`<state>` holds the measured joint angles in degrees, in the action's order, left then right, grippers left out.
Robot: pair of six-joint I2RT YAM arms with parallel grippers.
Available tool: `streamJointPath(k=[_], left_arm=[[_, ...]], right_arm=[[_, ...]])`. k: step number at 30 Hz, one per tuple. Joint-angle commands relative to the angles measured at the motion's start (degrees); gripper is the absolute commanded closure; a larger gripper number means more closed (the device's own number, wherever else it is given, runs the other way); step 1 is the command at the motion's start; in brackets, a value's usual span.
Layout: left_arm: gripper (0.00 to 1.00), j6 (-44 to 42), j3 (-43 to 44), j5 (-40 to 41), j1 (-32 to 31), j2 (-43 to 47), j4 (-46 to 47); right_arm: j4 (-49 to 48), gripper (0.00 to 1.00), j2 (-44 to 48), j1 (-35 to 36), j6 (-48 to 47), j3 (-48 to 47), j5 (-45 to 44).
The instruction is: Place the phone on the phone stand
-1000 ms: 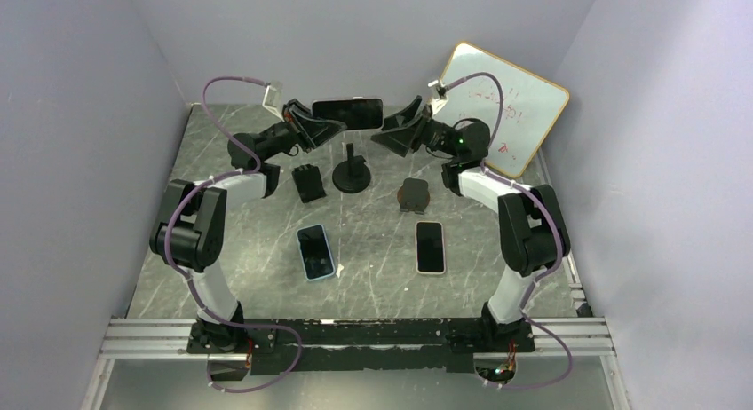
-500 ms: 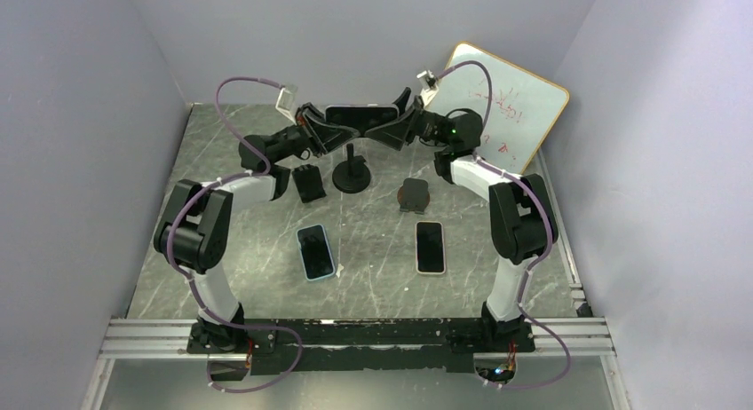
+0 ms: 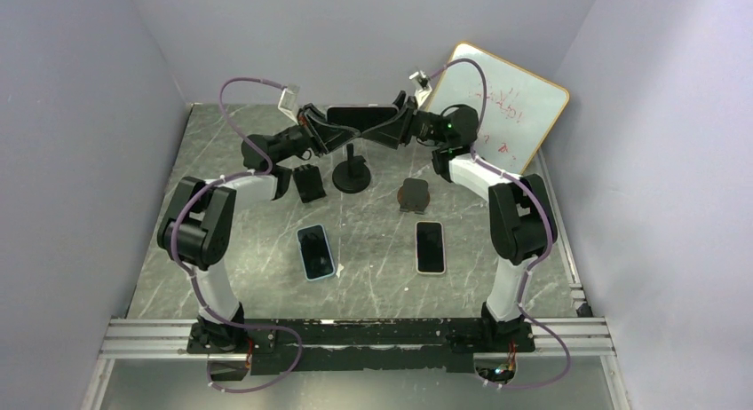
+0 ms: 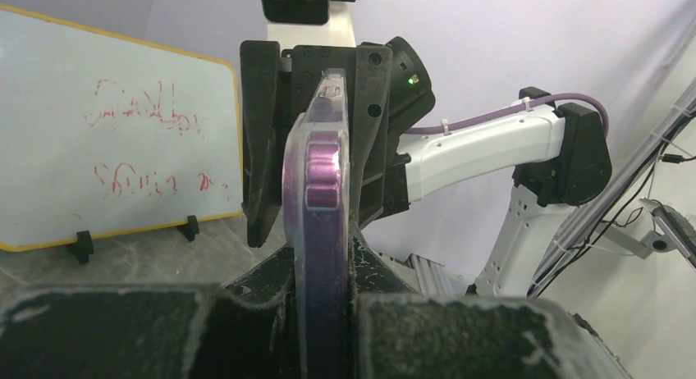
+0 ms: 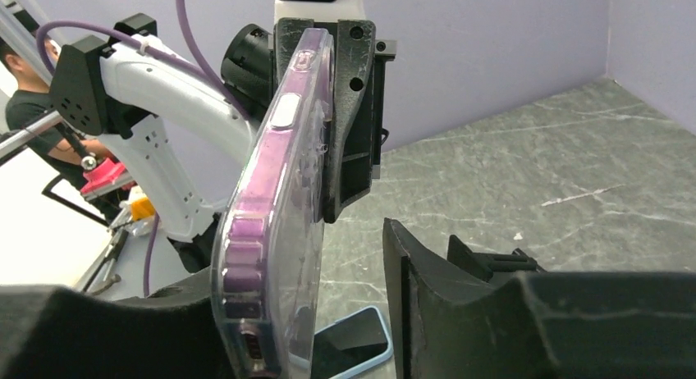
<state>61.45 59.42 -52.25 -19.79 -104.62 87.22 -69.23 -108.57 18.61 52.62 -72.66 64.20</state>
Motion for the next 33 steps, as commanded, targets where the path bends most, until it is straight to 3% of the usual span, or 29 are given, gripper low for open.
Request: streamJointPath(k=[1,5,9,14,15,17,19,25,28,31,33], left_arm=[[0.95,1.54,2.19,0.17,-0.60,0.11,17.98],[0.95,1.50,2.16,-0.13,-0.60,0.07,17.98],[0.95,1.50,2.06,-0.39,-0.60,-0.27,17.98],[0.95,1.09,1.84,-0.52,-0.60,-0.20,17.98],[0.95,1.05,1.91,-0.55,-0.60,-0.22,17.98],[0.95,0.96,2.01,-0.76,-0.56,-0.36,17.98],[0.95,0.89,2.00,-0.68,-0.51,-0.47,17.98],[0.95,1.03,2.32,-0.91,-0.42,-0.72,17.98],[0.95,1.12,2.20,-0.97,-0.42,-0.57,17.98],[0.95,1.26,2.17,-1.18,-0.42,-0.35,17.94],[0.95,1.35,2.24,-1.27,-0.35,-0.34,17.91]], right_arm=[[5.27,0.57,0.24,0.20,-4.35,-1.89,-0.42],[8.70,0.66,0.26,0.16,-6.36,-2.58,-0.36],[11.16,0.65,0.16,0.12,-7.82,-3.30,-0.13],[18.43,0.47,1.10,0.07,-13.37,-4.03,-0.48],[19.75,0.37,1.35,0.07,-14.49,-4.14,-0.46],[21.90,0.04,1.93,-0.10,-16.20,-3.86,-0.52],[22.02,0.00,2.91,-0.28,-17.15,-2.57,-1.29],[14.96,0.00,3.04,-1.39,-12.11,0.11,-1.80],[8.61,0.00,1.83,-2.47,-4.94,0.17,-0.61],[-13.20,0.00,0.69,-4.13,10.25,3.17,-0.60],[-31.67,0.00,-2.71,-5.83,26.70,2.41,-2.95]])
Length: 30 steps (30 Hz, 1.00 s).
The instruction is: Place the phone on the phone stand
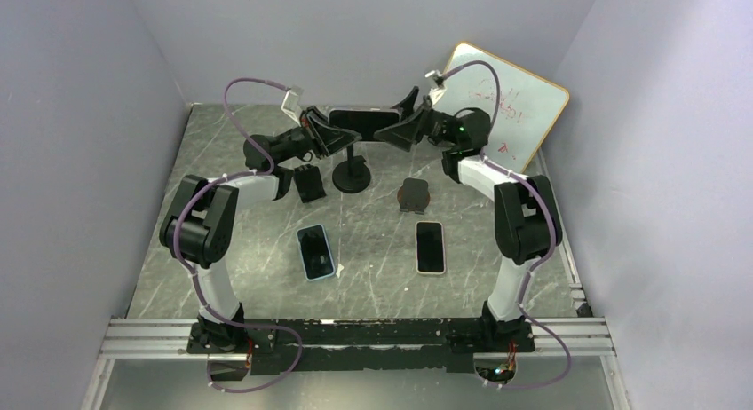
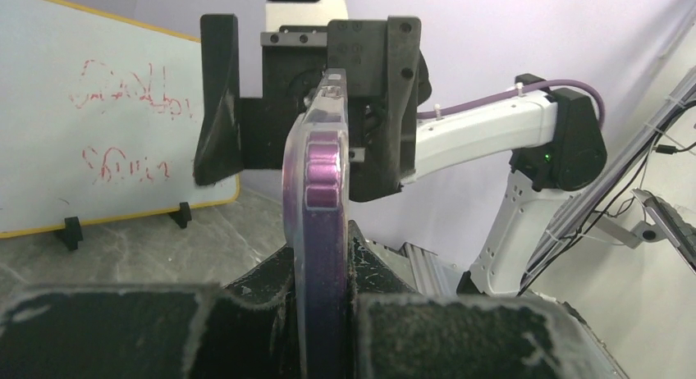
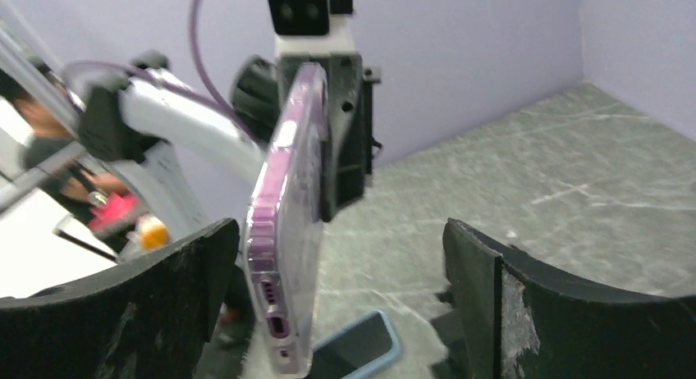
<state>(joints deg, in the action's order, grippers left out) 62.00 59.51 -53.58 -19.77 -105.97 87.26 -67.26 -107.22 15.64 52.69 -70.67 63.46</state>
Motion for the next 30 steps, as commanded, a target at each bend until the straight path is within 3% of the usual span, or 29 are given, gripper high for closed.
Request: streamJointPath(k=[1,3,5,14,19,22,26,28,30], left_arm=[[0.95,0.77,2.22,0.06,-0.36,1.02,17.85],[0.95,0.84,2.32,-0.11,-0.31,1.06,17.92],[0.95,0.84,2.28,-0.08,-0.19,0.97,17.87],[0.95,0.84,1.70,-0.05,0.05,1.82,17.88],[0.95,0.85,2.02,-0.10,0.07,1.62,17.88],[0.95,0.71,1.85,-0.26,0.16,1.83,17.91],[0.95,0.75,1.78,-0.20,0.34,2.14,17.79],[0.95,0.76,1.77,0.04,0.35,2.13,17.78],[0.95,0.83,1.83,0.34,0.43,1.99,17.77]], right_arm=[[-36.39,0.00,-5.07,-3.15,34.03,-1.52,-2.42],[-37.12,0.00,-9.59,-3.39,45.43,-9.41,-0.33],[-37.20,0.00,-11.26,-3.32,48.74,-12.12,0.44],[-37.10,0.00,-1.40,-3.42,36.71,-3.73,-2.63],[-35.91,0.00,-3.65,-3.61,37.67,-6.10,2.22],[-34.34,0.02,-3.51,-4.36,35.98,-2.66,2.11],[-18.48,0.13,0.34,-4.45,19.97,1.06,3.44],[-8.10,0.22,2.82,-4.26,11.19,1.64,3.68],[3.71,0.25,5.66,-3.88,0.89,1.60,3.37]])
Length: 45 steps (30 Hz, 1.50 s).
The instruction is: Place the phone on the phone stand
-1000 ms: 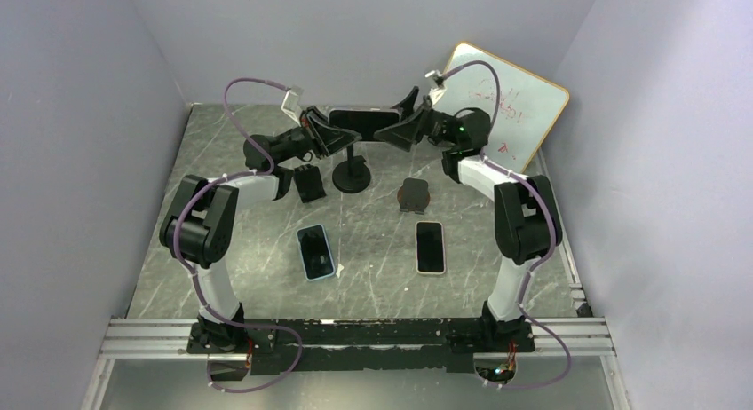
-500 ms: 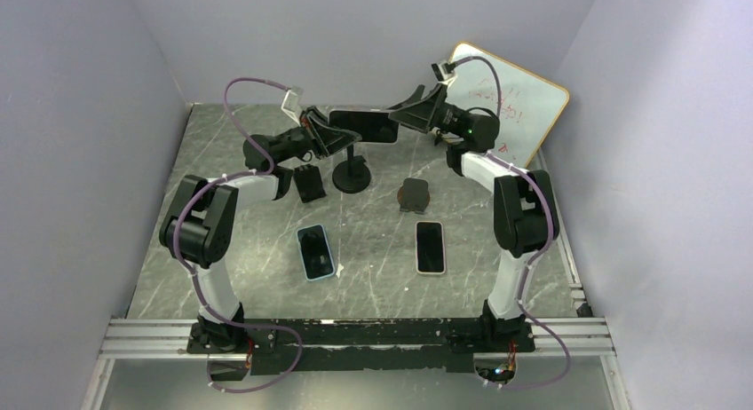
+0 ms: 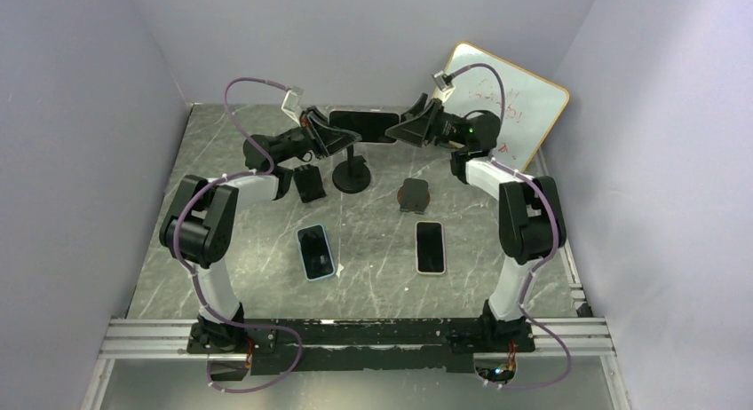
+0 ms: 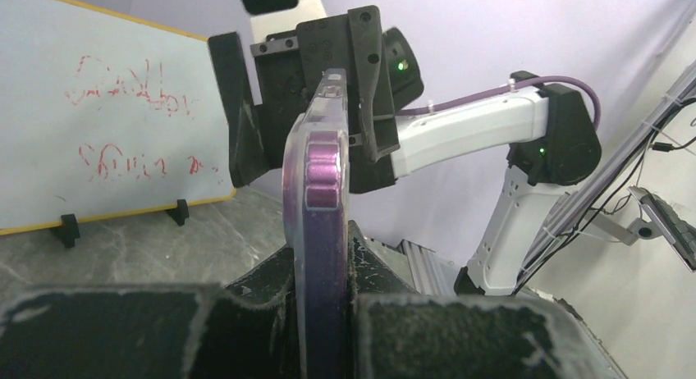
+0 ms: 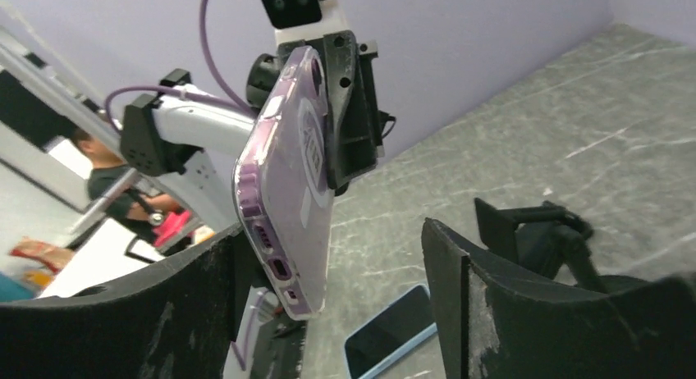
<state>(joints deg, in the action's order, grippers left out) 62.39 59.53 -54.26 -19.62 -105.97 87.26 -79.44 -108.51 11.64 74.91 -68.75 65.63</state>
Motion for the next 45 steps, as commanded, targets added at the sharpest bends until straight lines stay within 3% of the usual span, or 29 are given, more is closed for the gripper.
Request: streamJointPath(k=[1,4,5,10,13,17,20,24,30,39,45], left_arm=[[0.95,0.53,1.85,1.12,0.28,1.84,17.77],[0.95,1.03,2.50,1.32,0.28,1.23,17.86],[0.95,1.20,2.78,1.35,0.28,1.01,17.85],[0.95,1.51,2.97,1.44,0.29,0.75,17.85],[0.95,1.29,2.71,1.29,0.28,1.27,17.79],[0.95,1.23,2.61,1.12,0.65,1.93,17.77],[0.95,1.46,2.61,1.25,1.11,2.19,17.86],[0.95,1.59,2.69,0.92,1.29,1.91,17.85],[0.95,1.51,2.41,0.81,1.36,1.80,17.85],[0.95,1.81,2.53,0.76,1.34,1.38,17.87],[0.95,1.87,2.10,0.73,1.34,1.58,17.85]], right_arm=[[23.14,0.28,8.63,0.67,-28.41,-0.80,0.57],[56.45,0.32,12.91,5.54,-55.96,-6.29,-7.71],[65.12,0.33,13.25,7.59,-61.33,-8.46,-10.37],[71.48,0.38,10.82,11.30,-66.74,-12.81,-11.59],[72.62,0.46,9.50,11.44,-67.34,-13.60,-11.56],[73.71,0.48,8.89,11.08,-68.52,-13.01,-11.71],[69.97,0.53,8.97,9.47,-66.35,-10.26,-9.45],[54.45,0.66,9.44,6.16,-55.19,-4.05,-3.95],[38.66,0.69,8.94,3.96,-45.35,-0.65,0.51],[19.27,0.69,6.84,2.70,-31.03,0.90,1.82],[12.19,0.57,3.28,2.84,-24.57,-2.53,2.31]])
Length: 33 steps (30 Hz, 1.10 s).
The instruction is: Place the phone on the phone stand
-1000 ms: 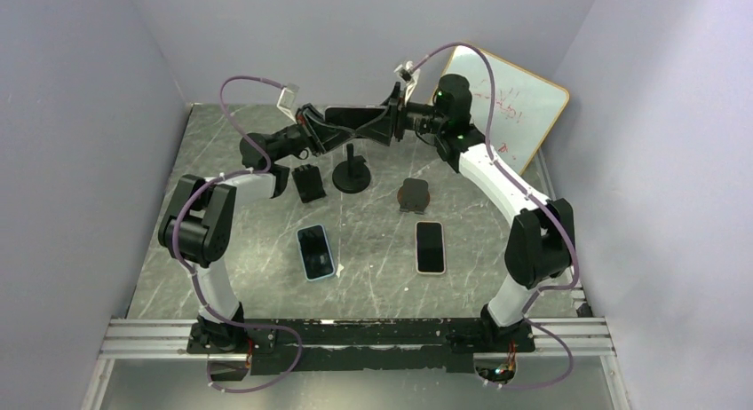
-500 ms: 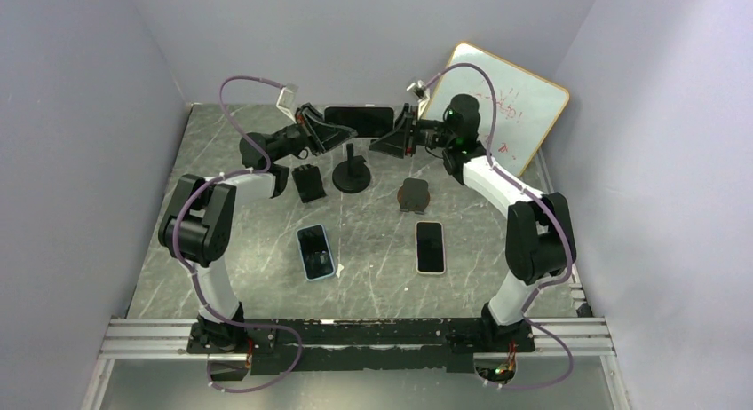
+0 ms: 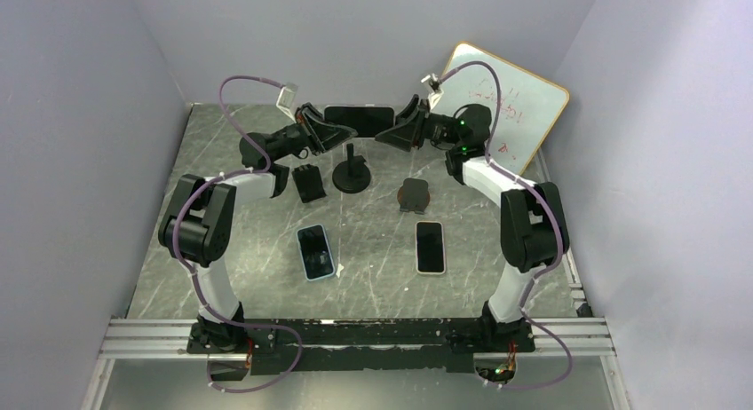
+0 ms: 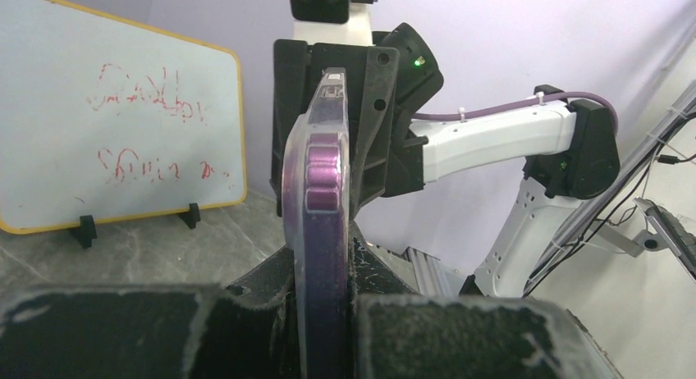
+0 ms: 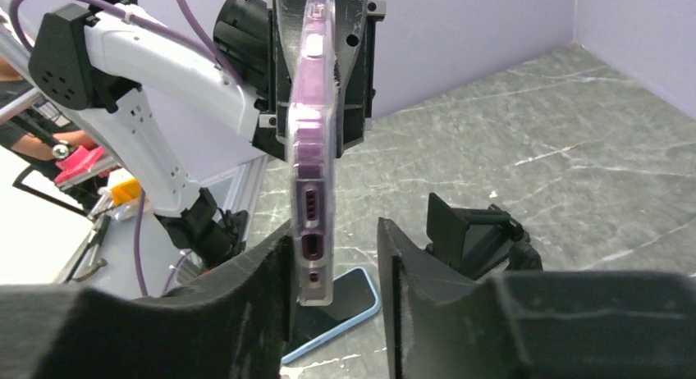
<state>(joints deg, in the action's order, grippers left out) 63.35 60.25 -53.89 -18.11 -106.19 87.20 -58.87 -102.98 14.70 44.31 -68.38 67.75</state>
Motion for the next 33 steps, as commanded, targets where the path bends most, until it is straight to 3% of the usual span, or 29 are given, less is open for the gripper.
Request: streamJointPath(k=[1,14,20,29,33], left_arm=[[0.95,0.82,1.31,0.36,-0.17,1.82,18.01],[0.95,0.81,1.11,0.16,-0.17,1.40,17.96],[0.95,0.71,1.10,0.13,-0.15,1.41,18.00],[0.95,0.65,1.09,0.04,-0.17,1.40,18.05],[0.95,0.72,1.15,0.01,-0.07,1.40,17.95]], right_arm=[[-8.25,0.55,-2.82,-0.09,6.19,-3.53,0.34],[-1.46,0.51,-5.30,1.85,1.53,-8.73,0.75],[5.29,0.60,-5.26,2.26,-2.91,-10.02,0.36],[13.16,0.51,-6.16,3.98,-8.86,-12.59,0.26],[16.28,0.53,-6.48,4.29,-10.96,-13.60,0.13]])
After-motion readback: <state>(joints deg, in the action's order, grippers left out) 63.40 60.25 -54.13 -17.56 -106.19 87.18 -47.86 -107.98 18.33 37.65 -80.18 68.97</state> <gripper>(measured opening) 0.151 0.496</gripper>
